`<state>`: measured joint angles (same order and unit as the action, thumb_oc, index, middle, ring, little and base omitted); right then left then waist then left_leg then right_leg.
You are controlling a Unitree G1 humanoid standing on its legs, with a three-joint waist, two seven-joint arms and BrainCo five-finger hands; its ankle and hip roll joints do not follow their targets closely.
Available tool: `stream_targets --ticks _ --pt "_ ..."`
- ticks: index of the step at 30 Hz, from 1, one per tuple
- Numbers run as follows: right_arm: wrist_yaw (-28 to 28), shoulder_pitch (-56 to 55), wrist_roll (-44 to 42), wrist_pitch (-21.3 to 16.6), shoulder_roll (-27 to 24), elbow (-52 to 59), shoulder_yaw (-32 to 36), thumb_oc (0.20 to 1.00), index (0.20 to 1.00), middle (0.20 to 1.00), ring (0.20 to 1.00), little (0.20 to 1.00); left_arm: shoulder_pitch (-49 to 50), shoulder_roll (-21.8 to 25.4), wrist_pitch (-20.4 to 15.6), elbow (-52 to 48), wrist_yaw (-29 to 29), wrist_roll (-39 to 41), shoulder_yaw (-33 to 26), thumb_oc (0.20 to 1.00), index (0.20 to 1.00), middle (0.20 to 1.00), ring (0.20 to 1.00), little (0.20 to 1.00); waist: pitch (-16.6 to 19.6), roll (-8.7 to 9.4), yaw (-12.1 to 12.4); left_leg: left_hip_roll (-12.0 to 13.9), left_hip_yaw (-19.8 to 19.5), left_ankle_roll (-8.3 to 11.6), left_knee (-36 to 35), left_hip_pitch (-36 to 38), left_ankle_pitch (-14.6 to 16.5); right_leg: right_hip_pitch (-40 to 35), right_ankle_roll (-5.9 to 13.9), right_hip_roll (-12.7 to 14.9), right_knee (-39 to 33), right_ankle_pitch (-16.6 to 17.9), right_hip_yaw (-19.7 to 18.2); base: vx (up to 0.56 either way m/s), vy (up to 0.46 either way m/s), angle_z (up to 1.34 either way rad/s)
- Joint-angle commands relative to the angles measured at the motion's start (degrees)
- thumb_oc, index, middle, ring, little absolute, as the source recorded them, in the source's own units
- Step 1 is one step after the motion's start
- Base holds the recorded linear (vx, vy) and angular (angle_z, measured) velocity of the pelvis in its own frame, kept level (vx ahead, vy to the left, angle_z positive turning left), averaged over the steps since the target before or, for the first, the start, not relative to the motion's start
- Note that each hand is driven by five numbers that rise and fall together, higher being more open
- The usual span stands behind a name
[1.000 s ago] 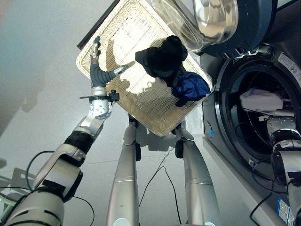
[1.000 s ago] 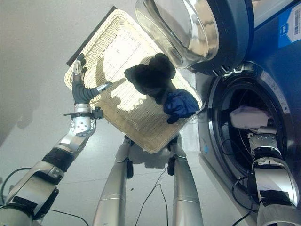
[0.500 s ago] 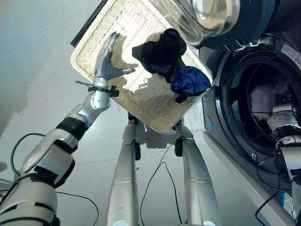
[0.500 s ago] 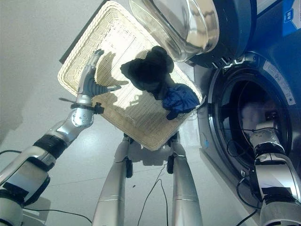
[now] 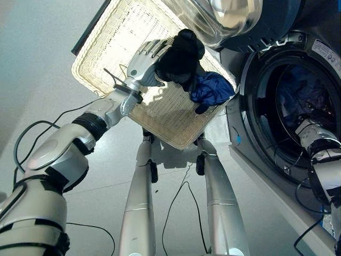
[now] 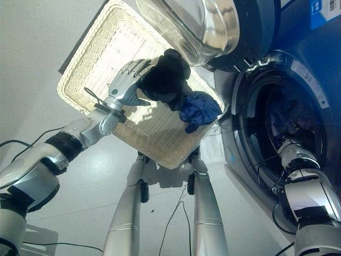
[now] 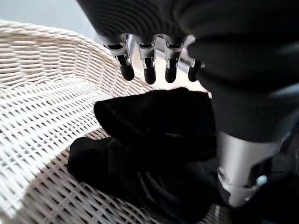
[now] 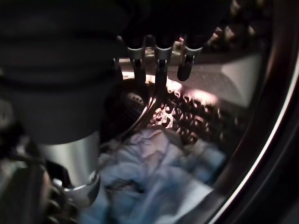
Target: Put the clothes into the washing machine.
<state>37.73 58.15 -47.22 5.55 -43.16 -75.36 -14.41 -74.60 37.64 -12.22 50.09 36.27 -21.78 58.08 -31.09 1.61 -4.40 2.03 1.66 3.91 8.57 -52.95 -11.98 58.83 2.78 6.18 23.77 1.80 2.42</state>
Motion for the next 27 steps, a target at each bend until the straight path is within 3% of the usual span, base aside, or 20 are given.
stream_targets --ticks 1,6,10,11,12,18,19,20,21,27 --pt "-0.4 -0.3 2.9 0.1 -3.7 -2.0 -2.9 1.0 1.0 1.0 1.0 1.0 -4.2 -2.5 0.5 2.8 0.4 -1.6 -2.1 1.0 1.0 1.0 1.0 1.0 1.3 -0.59 -1.2 -1.6 1.3 1.45 7.3 -0.7 8.4 -2.2 5.93 -2.9 -9.3 8.4 3.5 0.0 0.0 0.0" --pt "-3.8 -1.2 4.5 -3.5 -1.4 -0.3 -3.8 1.0 1.0 1.0 1.0 1.0 -5.9 -3.6 2.6 5.4 -2.1 -1.8 -1.5 1.0 1.0 1.0 1.0 1.0 1.3 -0.23 -2.0 -1.4 1.6 1.59 6.8 -1.0 8.3 -1.7 6.0 -3.0 -9.8 8.5 3.1 0.0 0.0 0.0" --pt "-3.8 -1.2 4.5 -3.5 -1.4 -0.3 -3.8 1.0 1.0 1.0 1.0 1.0 -5.9 -3.6 2.6 5.4 -2.1 -1.8 -1.5 1.0 1.0 1.0 1.0 1.0 1.3 -0.23 -2.0 -1.4 1.6 1.59 6.8 -1.0 8.3 -1.7 6.0 -3.0 -9.8 8.5 3.1 0.0 0.0 -0.01" --pt "-6.0 -1.4 4.8 -5.6 -0.5 1.1 -4.2 1.0 1.0 1.0 1.0 1.0 -6.4 -3.8 3.2 6.4 -3.3 -1.7 -1.5 1.0 1.0 1.0 1.0 1.0 1.3 -0.02 -2.3 -1.4 1.8 1.65 6.6 -1.0 8.3 -1.6 5.99 -3.1 -9.9 8.6 2.9 -0.02 0.019 -0.06" --pt "-11.4 -1.8 4.9 -13.4 3.1 6.9 -6.3 1.0 1.0 1.0 1.0 1.0 -8.0 -4.1 5.0 9.0 -6.0 -1.7 -1.1 1.0 1.0 1.0 1.0 1.0 1.3 0.55 -3.2 -1.1 2.5 2.13 6.2 -1.3 8.1 -0.9 5.97 -3.2 -10.4 8.7 2.5 -0.02 0.03 -0.07" --pt "-12.4 -4.3 6.8 -17.6 7.6 16.0 -6.6 1.0 1.0 1.0 1.0 1.0 -8.2 -5.1 6.2 12.4 -8.3 -1.7 -2.2 1.0 1.0 1.0 1.0 1.0 1.3 1.29 -4.6 -0.5 3.7 2.76 5.6 -1.4 7.8 -0.4 5.76 -3.6 -10.4 8.3 1.8 -0.01 0.042 -0.1" --pt "-12.1 -4.5 7.2 -17.7 7.8 17.0 -6.7 1.0 1.0 1.0 1.0 1.0 -8.2 -5.2 6.0 12.8 -8.6 -1.5 -2.4 0.705 0.705 0.705 0.705 0.705 1.3 1.36 -4.8 -0.4 3.9 2.82 5.6 -1.4 7.7 -0.4 5.74 -3.6 -10.5 8.4 1.8 0.0 0.039 -0.1" --pt "-11.3 -5.1 7.9 -17.6 8.5 19.4 -6.9 1.0 1.0 1.0 1.0 1.0 -8.0 -5.5 5.6 13.5 -9.0 -1.5 -2.6 0.241 0.241 0.241 0.241 0.241 1.3 1.52 -5.1 -0.2 4.2 3.02 5.4 -1.5 7.5 -0.2 5.69 -3.7 -10.6 8.4 1.6 0.0 0.034 -0.08" --pt "-11.2 -5.4 7.9 -17.8 9.0 20.3 -7.0 1.0 1.0 1.0 1.0 1.0 -7.9 -5.6 5.3 13.8 -9.3 -1.2 -2.6 0.2 0.2 0.2 0.2 0.2 1.3 1.58 -5.2 -0.2 4.3 3.12 5.4 -1.5 7.4 -0.1 5.67 -3.7 -10.5 8.4 1.6 0.0 0.032 -0.07" --pt "-8.6 -7.7 8.5 -17.9 11.2 26.7 -6.1 1.0 1.0 1.0 1.0 1.0 -6.7 -6.5 4.6 14.1 -11.6 -2.0 -4.0 0.2 0.2 0.2 0.2 0.2 1.3 1.86 -5.8 0.0 4.9 3.45 5.4 -1.7 7.4 0.2 5.58 -4.1 -10.5 8.2 1.0 0.0 0.003 -0.01"
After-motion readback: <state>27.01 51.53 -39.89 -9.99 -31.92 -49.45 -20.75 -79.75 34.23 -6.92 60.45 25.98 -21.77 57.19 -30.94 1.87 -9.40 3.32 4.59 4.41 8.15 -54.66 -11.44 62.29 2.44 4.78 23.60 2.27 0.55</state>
